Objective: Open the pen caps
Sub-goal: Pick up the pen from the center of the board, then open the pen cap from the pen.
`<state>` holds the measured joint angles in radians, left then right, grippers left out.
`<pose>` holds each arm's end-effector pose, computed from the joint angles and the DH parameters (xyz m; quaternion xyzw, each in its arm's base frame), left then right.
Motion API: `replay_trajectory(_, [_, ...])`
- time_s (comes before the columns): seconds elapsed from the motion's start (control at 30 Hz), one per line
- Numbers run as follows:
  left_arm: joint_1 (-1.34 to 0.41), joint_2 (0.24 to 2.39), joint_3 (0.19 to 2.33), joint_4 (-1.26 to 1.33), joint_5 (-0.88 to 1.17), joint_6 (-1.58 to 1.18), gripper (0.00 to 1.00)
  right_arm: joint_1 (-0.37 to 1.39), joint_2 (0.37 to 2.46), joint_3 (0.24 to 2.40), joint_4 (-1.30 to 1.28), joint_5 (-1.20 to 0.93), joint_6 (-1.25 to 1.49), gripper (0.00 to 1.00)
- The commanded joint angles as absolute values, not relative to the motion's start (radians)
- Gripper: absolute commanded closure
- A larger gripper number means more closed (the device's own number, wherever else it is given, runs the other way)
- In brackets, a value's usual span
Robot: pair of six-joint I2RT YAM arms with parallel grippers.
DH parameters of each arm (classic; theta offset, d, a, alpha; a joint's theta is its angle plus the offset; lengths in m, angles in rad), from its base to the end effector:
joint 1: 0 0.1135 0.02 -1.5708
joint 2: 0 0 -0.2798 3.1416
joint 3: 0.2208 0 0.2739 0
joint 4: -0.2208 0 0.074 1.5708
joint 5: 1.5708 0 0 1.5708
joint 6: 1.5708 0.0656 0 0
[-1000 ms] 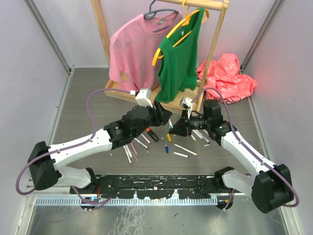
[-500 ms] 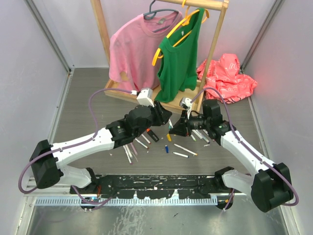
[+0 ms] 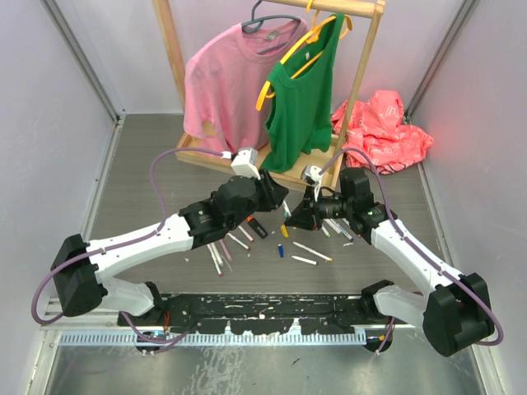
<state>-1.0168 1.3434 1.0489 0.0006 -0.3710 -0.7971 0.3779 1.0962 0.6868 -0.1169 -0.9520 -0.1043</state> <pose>0.2093 -0.2932 0.3268 -0.0227 0.7965 -0.3701 0.4775 0.2201 0.1449 0.2547 -0.4059 0.6935 0.4539 0.3851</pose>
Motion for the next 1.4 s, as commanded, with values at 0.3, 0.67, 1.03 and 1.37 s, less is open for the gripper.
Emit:
replay_trajectory(0.3, [-1.018, 1.337, 1.09, 0.017, -0.358, -0.793, 1.0, 0.387, 1.088, 0.738, -0.105, -0.937, -0.121, 0.85])
replay_trajectory(0.67, [-1.016, 1.323, 0.999, 0.166, -0.261, -0.782, 1.0, 0.336, 1.047, 0.693, 0.052, -1.042, 0.069, 0.55])
replay_trajectory(1.03, [-1.0, 1.311, 0.971, 0.253, -0.254, -0.76, 1.0, 0.335, 1.066, 0.695, 0.04, -1.062, 0.067, 0.69])
replay_trajectory(1.37, [-0.812, 1.198, 0.926, 0.395, -0.262, -0.71, 1.0, 0.338, 1.107, 0.748, -0.109, -1.038, -0.068, 0.99])
